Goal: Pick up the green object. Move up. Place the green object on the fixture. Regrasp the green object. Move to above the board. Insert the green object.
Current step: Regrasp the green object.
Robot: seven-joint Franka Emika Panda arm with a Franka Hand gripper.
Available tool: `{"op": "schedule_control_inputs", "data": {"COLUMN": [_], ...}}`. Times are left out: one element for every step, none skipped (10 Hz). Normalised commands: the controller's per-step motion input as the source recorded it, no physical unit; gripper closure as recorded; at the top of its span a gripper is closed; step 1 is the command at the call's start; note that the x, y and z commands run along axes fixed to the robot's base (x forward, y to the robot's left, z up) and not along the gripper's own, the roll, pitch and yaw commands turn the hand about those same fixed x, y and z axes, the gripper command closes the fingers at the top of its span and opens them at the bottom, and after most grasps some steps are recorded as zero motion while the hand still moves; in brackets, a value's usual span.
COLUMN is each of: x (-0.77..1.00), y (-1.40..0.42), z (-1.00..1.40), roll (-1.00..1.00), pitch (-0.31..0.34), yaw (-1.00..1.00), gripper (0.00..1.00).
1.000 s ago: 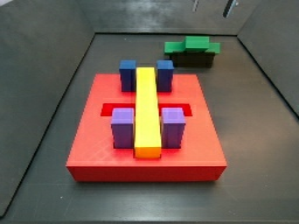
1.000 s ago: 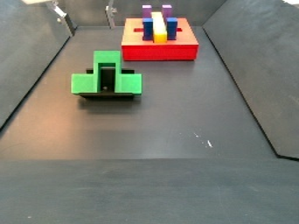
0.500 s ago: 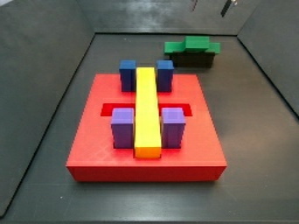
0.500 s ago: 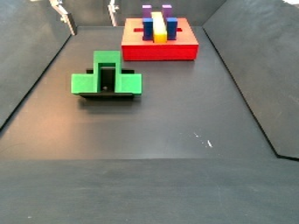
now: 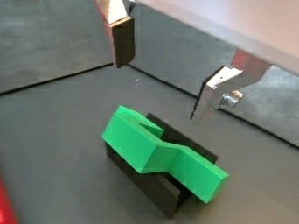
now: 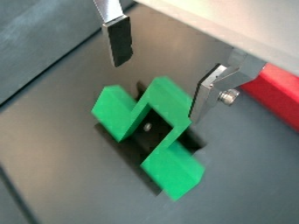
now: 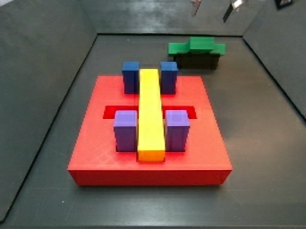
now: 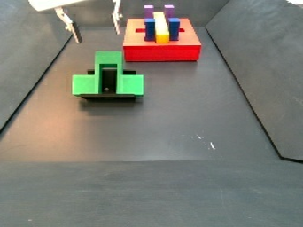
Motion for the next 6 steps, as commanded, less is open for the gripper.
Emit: {"op": "schedule_control_inputs", "data": {"x": [0.07,0.15,0.2,0.16,0.13,0.12], "y": [-0.16,-0.28,-0.33,-0.34,-0.29,-0.26], "z": [-0.02,0.0,0.0,-0.07,-0.25,-0.32], "roll": [1.0,0.8,0.68,0.67,0.68,0.69], "pitch": [0.357,0.251,0.134,0.049,0.009,0.006], "yaw": [0.0,0.0,0.0,0.0,0.0,0.0], "gripper": [0.0,0.0,0.0,0.0,0.0,0.0]}}
